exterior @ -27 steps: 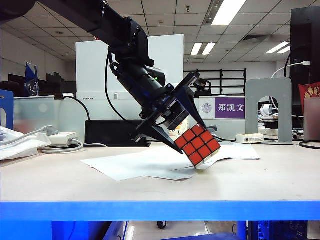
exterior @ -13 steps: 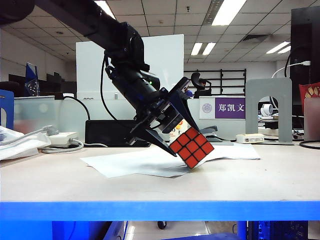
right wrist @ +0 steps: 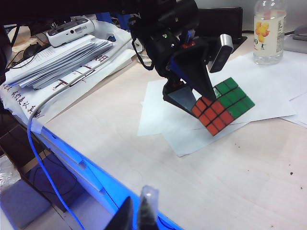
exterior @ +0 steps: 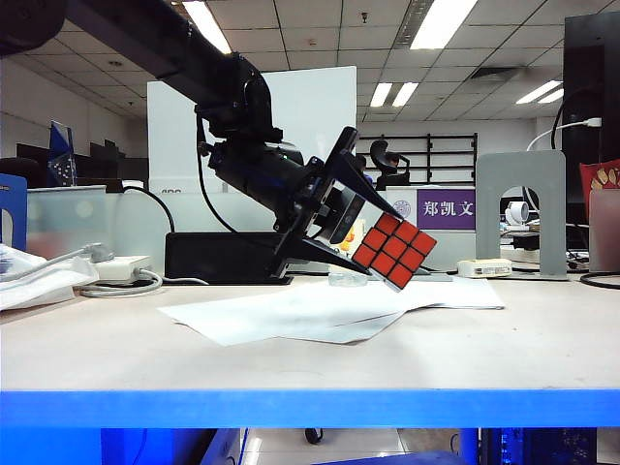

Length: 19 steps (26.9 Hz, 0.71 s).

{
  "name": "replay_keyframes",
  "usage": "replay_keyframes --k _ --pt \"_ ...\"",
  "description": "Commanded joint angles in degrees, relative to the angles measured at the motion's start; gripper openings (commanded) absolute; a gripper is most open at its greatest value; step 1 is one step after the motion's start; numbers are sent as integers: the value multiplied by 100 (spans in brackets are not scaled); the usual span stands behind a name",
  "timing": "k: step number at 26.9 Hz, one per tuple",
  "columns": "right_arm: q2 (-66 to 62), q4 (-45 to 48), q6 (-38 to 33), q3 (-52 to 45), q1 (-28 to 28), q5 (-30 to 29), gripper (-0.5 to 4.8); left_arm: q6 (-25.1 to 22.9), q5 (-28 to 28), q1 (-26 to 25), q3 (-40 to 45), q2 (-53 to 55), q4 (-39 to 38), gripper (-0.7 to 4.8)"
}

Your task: Rotate the Rubik's Cube so that the bottom side is facing up.

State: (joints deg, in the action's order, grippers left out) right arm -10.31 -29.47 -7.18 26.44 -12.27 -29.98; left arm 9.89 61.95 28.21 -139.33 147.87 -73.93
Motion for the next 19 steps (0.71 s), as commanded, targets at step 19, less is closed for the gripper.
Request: replay_keyframes --k 19 --pt "-2 96 17 28 7 11 27 973 1519 210 -13 356 1666 21"
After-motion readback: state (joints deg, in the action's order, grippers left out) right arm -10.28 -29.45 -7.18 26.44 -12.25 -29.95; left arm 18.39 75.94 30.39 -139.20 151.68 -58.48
